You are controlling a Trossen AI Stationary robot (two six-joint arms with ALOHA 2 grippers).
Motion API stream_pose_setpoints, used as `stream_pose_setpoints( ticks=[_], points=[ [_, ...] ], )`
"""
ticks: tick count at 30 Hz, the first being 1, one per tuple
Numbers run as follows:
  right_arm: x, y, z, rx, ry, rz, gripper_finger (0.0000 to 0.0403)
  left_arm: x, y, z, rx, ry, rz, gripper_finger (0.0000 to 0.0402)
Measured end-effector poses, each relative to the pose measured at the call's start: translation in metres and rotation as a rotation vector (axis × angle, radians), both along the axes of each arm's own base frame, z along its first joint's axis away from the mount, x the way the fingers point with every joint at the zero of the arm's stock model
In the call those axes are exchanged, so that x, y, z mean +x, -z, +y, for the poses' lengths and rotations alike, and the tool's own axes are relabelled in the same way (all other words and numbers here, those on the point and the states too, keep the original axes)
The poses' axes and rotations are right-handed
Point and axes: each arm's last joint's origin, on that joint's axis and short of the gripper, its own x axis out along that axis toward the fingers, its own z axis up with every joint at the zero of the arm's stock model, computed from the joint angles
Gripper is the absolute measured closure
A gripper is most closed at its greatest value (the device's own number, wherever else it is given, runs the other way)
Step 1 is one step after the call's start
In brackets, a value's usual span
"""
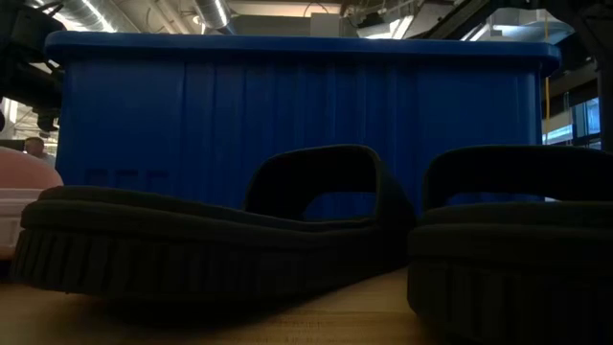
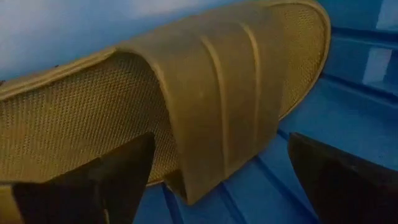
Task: Pick and place slides into bin
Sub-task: Put the black slide into the organizer bin
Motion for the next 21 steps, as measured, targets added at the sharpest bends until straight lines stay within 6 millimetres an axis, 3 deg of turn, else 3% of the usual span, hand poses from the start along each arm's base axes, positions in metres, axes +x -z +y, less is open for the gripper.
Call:
stream_pose_setpoints(
  ticks=[21],
  points=[
    [0.012,0.000,0.021,-0.004,-0.022,-0.004,0.0038,0.000,0.000,0.000,0.000,0.000,0.000,0.0224]
  ],
)
